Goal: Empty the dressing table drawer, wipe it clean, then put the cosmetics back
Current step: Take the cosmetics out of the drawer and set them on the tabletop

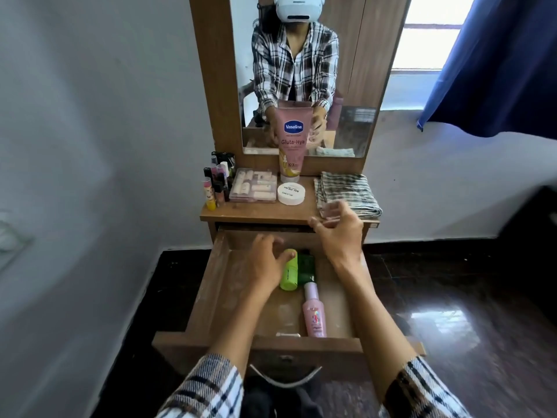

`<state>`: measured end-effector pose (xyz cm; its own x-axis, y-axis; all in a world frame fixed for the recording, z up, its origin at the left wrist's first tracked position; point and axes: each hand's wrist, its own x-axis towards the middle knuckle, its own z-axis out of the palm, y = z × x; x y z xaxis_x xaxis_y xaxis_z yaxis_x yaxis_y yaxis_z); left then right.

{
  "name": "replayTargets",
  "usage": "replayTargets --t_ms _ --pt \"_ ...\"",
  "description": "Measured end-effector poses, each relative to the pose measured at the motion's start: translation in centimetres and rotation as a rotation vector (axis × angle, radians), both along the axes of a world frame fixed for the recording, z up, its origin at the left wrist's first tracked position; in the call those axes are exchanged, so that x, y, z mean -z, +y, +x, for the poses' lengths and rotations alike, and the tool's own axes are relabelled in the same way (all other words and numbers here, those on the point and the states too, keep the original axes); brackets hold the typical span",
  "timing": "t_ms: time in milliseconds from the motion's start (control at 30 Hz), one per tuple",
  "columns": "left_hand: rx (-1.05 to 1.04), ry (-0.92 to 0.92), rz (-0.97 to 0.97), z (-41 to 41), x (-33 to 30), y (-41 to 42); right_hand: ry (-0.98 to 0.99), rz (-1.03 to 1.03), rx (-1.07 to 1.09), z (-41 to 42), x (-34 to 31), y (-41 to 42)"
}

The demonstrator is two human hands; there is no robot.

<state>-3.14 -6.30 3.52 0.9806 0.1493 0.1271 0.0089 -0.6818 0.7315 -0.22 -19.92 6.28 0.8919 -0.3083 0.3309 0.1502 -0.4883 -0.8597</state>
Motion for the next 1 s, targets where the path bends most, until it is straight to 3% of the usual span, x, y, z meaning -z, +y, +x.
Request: replayTargets --t_ms 167,333,800,1000 --pt "0.009 0.237 0.003 -1.4 1.0 0.1 0.383 -0.054 -0.073 -3.7 3.3 -0.5" --pt "-0.010 0.394 -0.052 -2.0 2.6 -0.4 0.623 -0.085 -0.085 -5.3 5.8 -0.2" --pt "-0.080 0.503 -0.047 1.3 5.1 -1.5 0.939 -0.357 -0.090 -4.8 6.9 0.4" --pt "-0.111 0.535 -0.066 2.1 5.2 -1.5 0.964 -0.336 -0.118 -4.7 6.6 0.5"
